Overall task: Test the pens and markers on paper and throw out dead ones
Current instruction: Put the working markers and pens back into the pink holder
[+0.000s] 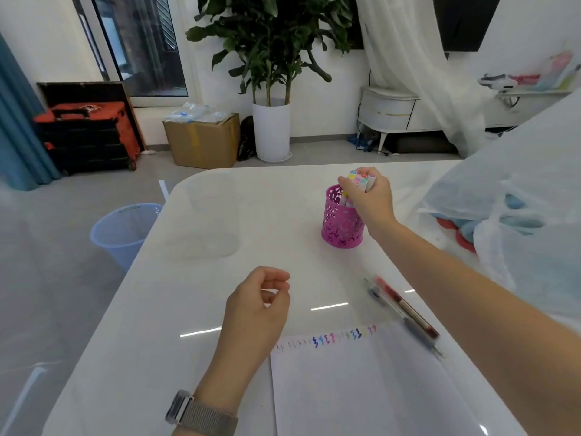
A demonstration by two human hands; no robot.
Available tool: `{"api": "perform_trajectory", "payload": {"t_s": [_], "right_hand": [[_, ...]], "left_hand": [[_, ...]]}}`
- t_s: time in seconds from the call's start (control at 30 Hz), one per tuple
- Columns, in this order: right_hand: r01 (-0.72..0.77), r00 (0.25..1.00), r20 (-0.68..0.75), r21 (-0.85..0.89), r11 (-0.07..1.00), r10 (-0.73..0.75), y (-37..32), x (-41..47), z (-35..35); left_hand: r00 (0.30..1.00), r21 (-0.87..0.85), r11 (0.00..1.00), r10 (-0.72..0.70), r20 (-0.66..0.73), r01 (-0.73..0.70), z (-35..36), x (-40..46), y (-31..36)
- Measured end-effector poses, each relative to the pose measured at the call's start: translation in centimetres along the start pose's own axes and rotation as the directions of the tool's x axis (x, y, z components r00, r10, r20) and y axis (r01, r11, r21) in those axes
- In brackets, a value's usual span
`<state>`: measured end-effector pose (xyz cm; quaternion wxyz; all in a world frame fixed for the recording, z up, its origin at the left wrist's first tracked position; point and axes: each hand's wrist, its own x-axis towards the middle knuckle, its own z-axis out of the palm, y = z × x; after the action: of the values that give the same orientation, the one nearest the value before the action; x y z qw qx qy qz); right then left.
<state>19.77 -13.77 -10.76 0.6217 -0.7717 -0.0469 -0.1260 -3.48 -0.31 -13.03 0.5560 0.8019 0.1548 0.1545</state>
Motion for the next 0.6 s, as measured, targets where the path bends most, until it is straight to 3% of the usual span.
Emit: {"api": "perform_trajectory", "payload": {"t_s": [0.17,0.3,0.43,0.47,0.53,0.6], "right_hand": [[-0.315,0.936,0.183,0.041,0.948,0.302,-0.4,-0.2,-0.9],[-0.153,0.986,0.060,-0.053,0.987,0.156,-1.6,-3.6,-5.0],[-0.131,0.944,0.263,-0.258,0.957,0.201,-1.2,-9.4,-10.2],[-0.111,0.921,0.305,-0.388,0.915,0.241,-0.7,-10.6,-11.2],[0.046,0.890,0.358,-0.684,0.728,0.281,0.6,-13.0,-12.4],[0.166,0.897,0.362,-0.808,0.565,0.254,2.1,-14.7,-12.3]], "left_hand": [[1.000,-0.023,1.000,-0.003,0.000,0.003,0.3,-0.1,0.4],[1.000,-0.021,1.000,-0.016,0.020,0.017,0.6,-0.6,0.6],[0.998,0.002,1.000,-0.010,0.066,0.010,1.1,-1.5,0.9],[0.997,0.008,1.000,-0.004,0.074,0.003,1.3,-1.9,1.0],[0.996,0.013,1.000,0.003,0.090,-0.004,1.9,-2.7,1.2],[0.994,0.015,1.000,0.003,0.107,-0.005,2.6,-3.7,1.3]]}}
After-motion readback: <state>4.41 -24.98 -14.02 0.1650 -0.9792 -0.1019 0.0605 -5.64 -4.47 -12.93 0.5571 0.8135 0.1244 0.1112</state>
